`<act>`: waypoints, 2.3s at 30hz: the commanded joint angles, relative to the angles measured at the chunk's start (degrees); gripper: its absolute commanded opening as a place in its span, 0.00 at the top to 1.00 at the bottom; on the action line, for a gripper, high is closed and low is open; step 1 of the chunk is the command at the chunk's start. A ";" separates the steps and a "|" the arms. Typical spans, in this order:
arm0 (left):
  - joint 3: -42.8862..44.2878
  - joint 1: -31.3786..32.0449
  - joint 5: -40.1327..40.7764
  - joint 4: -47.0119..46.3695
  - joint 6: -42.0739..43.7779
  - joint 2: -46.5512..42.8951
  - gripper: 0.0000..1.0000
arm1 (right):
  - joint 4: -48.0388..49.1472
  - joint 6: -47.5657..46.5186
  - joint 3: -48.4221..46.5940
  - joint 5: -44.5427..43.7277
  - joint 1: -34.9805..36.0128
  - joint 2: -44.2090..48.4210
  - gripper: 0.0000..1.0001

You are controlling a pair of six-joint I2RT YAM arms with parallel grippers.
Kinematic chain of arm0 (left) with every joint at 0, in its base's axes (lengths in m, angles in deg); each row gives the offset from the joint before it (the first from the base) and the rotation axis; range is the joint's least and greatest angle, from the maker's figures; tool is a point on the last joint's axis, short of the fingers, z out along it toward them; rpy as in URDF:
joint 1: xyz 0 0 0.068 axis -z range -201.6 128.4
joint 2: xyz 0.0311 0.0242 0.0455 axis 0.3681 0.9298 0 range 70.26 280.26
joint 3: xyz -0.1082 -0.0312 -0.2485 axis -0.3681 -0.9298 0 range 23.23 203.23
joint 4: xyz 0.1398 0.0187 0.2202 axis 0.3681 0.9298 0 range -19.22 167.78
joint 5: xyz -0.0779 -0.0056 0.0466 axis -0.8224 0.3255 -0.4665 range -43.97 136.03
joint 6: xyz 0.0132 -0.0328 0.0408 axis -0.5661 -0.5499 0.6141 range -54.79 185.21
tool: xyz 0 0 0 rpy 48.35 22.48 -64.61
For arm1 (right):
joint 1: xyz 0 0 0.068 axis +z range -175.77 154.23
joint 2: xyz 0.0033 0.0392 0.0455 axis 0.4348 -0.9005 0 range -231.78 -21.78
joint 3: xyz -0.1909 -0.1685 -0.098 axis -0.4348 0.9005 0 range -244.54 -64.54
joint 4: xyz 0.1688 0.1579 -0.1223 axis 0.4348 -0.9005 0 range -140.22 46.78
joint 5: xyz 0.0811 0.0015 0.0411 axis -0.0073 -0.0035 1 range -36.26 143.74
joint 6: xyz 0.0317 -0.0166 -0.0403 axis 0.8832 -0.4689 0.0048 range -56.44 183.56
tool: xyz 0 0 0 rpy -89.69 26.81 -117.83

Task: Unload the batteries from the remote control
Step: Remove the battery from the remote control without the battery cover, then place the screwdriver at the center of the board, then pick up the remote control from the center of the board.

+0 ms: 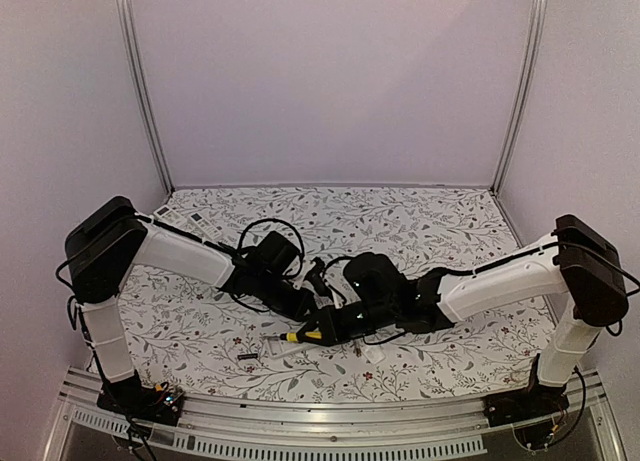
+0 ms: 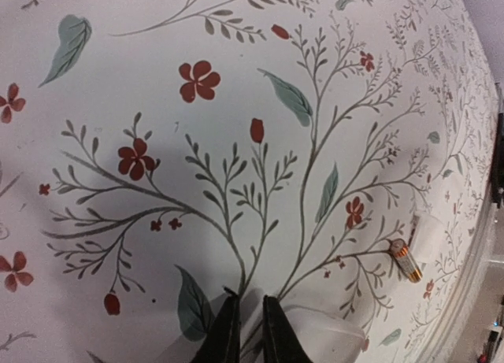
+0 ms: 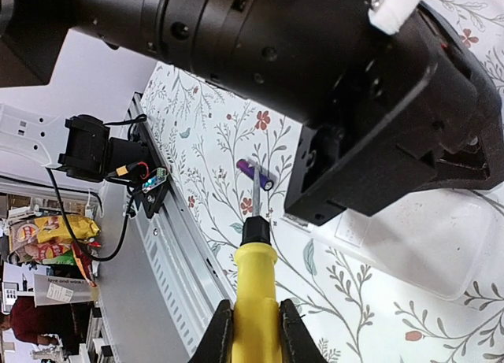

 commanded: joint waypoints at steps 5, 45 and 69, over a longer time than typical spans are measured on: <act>-2.72 0.91 3.35 7.62 -0.38 1.48 0.89 | -0.75 1.32 1.42 -1.81 0.53 3.33 1.00; -14.44 -31.90 4.79 16.38 -6.36 -44.07 0.24 | -6.34 5.73 26.49 -26.92 -13.35 24.17 0.76; 4.46 -46.12 13.32 11.42 -6.25 -13.49 0.30 | -16.11 3.33 20.92 -31.68 -13.35 32.80 0.01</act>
